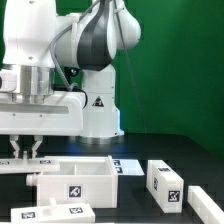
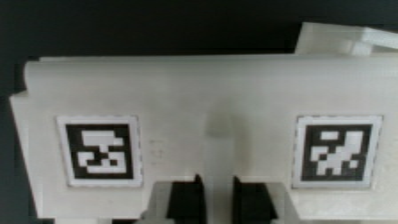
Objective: Assemble cabinet
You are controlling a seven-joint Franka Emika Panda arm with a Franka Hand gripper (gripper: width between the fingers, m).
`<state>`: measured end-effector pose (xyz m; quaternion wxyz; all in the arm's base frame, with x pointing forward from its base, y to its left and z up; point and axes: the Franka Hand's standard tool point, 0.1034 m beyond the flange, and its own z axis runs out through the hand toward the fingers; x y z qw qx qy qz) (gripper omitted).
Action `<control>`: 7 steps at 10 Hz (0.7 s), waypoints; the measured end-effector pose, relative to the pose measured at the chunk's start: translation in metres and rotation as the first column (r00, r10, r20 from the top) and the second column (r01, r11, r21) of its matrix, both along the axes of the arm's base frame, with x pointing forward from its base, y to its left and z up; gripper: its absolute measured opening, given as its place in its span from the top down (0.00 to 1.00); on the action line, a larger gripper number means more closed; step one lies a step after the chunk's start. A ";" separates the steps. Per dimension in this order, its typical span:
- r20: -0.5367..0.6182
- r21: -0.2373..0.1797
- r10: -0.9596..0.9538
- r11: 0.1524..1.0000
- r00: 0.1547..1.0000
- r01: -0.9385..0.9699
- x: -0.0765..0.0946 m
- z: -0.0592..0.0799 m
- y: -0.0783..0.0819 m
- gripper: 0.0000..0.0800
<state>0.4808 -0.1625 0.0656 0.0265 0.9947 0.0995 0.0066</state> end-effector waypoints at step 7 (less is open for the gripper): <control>0.005 0.005 -0.109 0.994 0.994 0.109 0.000 0.000 0.015 0.92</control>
Offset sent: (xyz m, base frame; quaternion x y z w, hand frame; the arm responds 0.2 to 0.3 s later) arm -0.0052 0.0067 0.0077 -0.0071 -0.0090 0.0725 0.9973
